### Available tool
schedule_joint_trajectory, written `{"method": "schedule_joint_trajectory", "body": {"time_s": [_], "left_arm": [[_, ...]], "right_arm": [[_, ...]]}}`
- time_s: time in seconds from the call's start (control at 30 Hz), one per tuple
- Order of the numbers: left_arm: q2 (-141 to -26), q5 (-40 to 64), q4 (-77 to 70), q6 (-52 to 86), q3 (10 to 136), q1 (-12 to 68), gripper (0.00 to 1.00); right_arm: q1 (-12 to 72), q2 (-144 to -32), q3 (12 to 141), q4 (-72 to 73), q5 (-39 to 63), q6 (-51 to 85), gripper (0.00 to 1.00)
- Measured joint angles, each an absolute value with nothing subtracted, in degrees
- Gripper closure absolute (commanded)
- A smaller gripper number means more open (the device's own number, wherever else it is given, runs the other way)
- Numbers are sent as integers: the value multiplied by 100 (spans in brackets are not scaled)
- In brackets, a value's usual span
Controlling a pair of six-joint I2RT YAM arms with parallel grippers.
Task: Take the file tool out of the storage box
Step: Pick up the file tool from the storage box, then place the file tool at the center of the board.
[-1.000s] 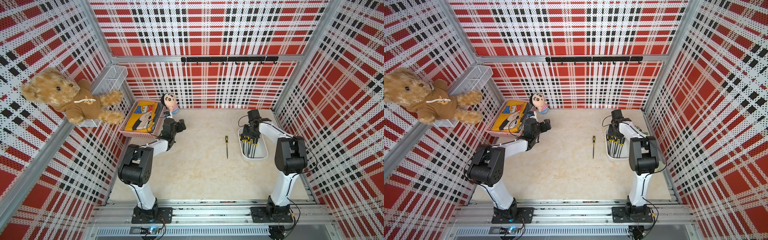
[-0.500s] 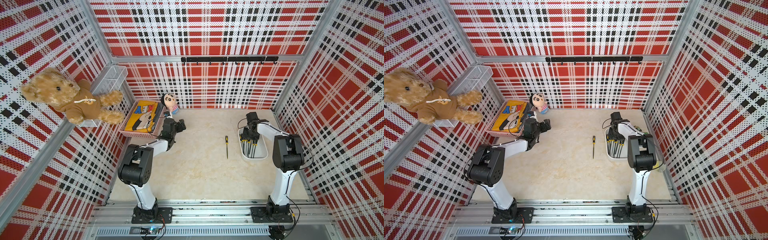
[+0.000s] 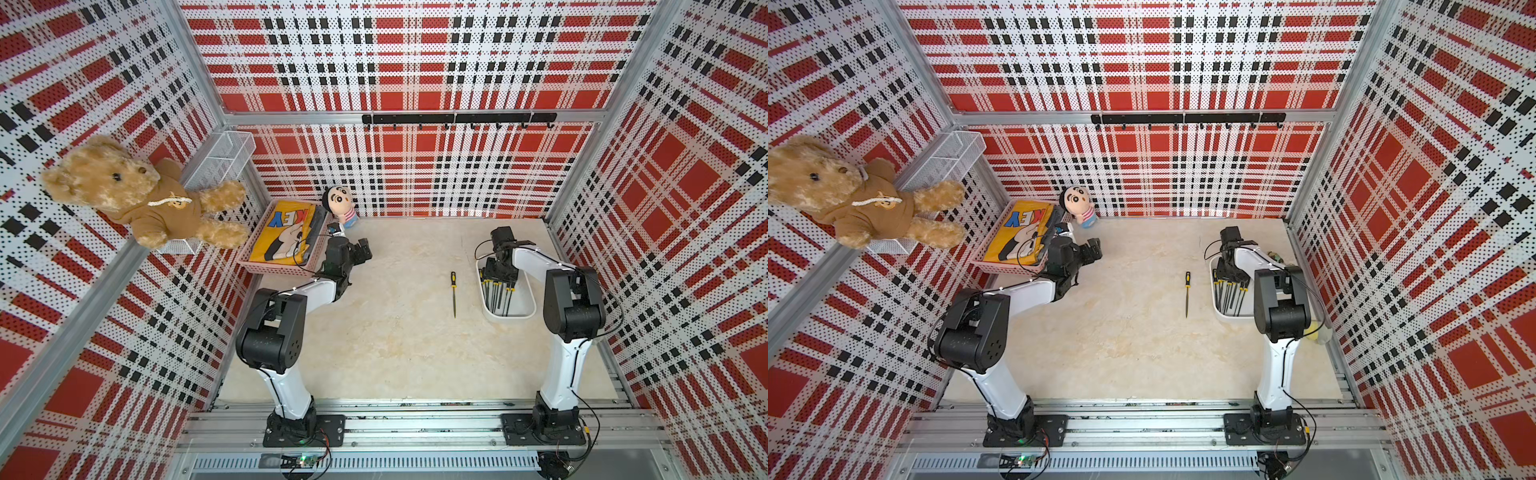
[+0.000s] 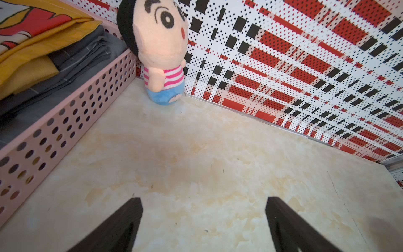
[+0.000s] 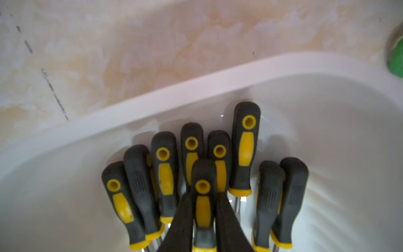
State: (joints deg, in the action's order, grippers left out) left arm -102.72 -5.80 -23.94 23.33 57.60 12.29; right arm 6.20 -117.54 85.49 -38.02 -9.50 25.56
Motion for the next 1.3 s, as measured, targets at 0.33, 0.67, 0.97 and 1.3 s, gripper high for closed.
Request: {"method": "schedule_joint_trajectory", "body": {"time_s": [0.33, 0.67, 0.97, 1.3], "left_arm": [[-10276, -578, -2375, 2335, 5795, 1232, 5], [-10412, -580, -2349, 2340, 5953, 1295, 5], [-10414, -602, -2298, 2309, 5953, 1315, 5], [-10414, -604, -2220, 2298, 5843, 1278, 4]], "right_arm": [[819, -11174, 9537, -4287, -762, 2357, 84], [1907, -11288, 10488, -4355, 163, 2456, 84], [2536, -12368, 10530, -4460, 384, 3140, 84], [2495, -12505, 10527, -4519, 200, 3356, 83]]}}
